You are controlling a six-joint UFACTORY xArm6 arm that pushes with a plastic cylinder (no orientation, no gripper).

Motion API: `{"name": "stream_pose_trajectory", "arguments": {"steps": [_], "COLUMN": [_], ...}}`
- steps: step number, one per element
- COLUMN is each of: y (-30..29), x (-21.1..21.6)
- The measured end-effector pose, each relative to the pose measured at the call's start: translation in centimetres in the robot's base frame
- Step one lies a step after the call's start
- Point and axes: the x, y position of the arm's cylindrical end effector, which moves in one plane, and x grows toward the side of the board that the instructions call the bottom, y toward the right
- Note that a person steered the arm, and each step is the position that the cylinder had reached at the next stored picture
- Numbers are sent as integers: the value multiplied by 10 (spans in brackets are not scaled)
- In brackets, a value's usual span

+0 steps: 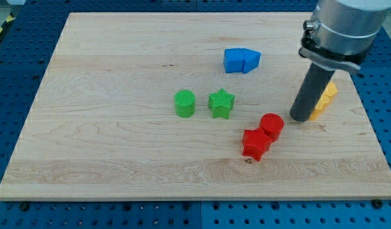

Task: Slightly nudge the red circle into the red star

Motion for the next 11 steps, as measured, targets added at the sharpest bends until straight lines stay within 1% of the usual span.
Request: {"name": "stream_pose_trajectory", "arguments": {"steps": [1, 2, 3, 4, 6, 7, 8, 9, 10, 11], "y": [14, -4, -52, -85, -118, -161, -239, -289, -289, -289], "x": [-15, -11, 8, 20, 23, 27, 43, 52, 52, 42]}}
